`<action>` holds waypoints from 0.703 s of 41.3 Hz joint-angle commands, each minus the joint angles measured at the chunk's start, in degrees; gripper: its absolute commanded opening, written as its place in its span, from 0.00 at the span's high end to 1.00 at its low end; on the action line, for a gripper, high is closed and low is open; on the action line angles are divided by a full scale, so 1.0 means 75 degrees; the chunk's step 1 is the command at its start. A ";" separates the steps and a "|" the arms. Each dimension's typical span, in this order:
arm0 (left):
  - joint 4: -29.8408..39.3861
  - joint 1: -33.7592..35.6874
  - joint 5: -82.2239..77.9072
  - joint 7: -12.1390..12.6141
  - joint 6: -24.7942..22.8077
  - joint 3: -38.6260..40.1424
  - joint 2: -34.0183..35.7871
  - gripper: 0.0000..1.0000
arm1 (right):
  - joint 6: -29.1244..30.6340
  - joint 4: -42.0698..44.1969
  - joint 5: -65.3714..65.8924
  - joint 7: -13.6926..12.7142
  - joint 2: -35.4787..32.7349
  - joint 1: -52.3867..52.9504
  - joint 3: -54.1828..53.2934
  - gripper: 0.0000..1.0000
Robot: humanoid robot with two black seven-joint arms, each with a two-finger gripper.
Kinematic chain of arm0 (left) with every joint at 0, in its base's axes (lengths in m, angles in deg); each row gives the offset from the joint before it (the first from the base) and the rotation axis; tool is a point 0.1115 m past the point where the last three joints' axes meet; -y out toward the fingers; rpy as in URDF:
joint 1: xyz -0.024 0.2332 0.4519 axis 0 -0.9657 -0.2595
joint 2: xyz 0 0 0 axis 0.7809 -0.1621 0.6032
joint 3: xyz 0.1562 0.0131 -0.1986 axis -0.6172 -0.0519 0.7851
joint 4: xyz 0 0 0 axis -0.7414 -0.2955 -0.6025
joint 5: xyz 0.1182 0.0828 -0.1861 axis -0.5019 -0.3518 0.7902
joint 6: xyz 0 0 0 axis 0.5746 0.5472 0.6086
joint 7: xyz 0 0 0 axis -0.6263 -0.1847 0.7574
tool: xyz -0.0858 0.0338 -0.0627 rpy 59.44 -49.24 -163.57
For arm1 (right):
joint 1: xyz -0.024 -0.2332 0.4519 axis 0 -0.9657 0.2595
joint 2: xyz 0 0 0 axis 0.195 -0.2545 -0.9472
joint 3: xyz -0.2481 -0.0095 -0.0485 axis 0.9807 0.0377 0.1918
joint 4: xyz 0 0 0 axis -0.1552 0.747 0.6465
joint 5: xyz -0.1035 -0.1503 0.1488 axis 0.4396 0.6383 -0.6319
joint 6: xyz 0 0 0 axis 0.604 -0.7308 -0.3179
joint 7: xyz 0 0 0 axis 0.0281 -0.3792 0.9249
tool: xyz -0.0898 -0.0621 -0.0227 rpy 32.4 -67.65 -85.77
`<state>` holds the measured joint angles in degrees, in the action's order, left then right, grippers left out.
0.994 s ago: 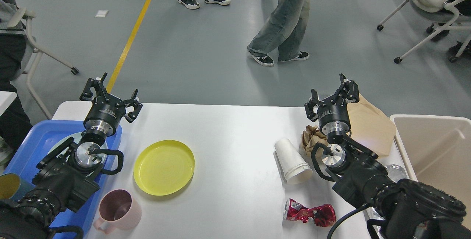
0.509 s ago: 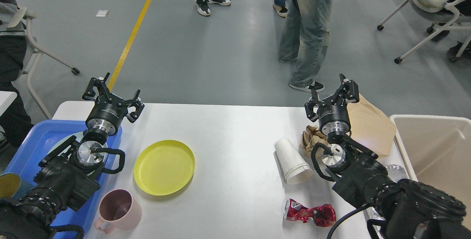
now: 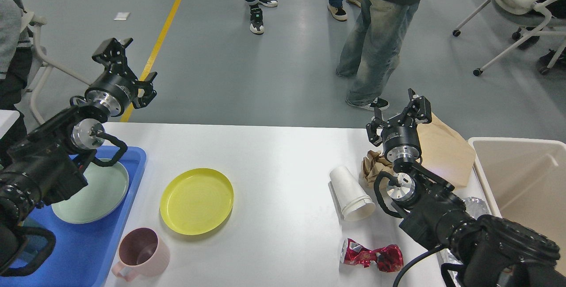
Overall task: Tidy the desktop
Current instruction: 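Raise the left gripper up and away from the blue tray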
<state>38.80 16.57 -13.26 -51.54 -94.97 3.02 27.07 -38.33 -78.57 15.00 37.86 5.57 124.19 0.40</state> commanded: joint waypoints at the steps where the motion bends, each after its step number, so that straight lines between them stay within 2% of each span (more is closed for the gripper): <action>1: -0.0001 0.0732 -0.0020 0.0009 -0.0009 -0.1291 0.0334 0.02 | 0.0000 0.0000 0.0000 0.0000 0.0000 0.0000 0.0000 0.00; 11: -0.0001 0.2302 -0.0056 0.0009 -0.0138 -0.5625 0.0487 0.02 | 0.0000 0.0000 0.0000 0.0000 0.0000 0.0000 0.0000 0.00; 25: 0.0092 0.3158 -0.0442 -0.0003 -0.0243 -0.8898 0.0569 0.02 | 0.0000 0.0000 0.0000 0.0000 0.0000 0.0000 0.0000 0.00; 28: 0.0513 0.3568 -0.0442 -0.0003 -0.0243 -0.9449 0.0662 0.02 | 0.0000 0.0000 0.0000 0.0000 0.0012 0.0012 0.0000 0.00; 29: 0.1013 0.3929 -0.0442 -0.0003 -0.0243 -0.9799 0.0779 0.02 | 0.0000 0.0000 0.0000 0.0000 0.0012 0.0012 0.0000 0.00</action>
<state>40.40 40.82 -16.34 -51.56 -96.76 -63.83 31.51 -38.33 -78.57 15.00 37.86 5.60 124.20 0.40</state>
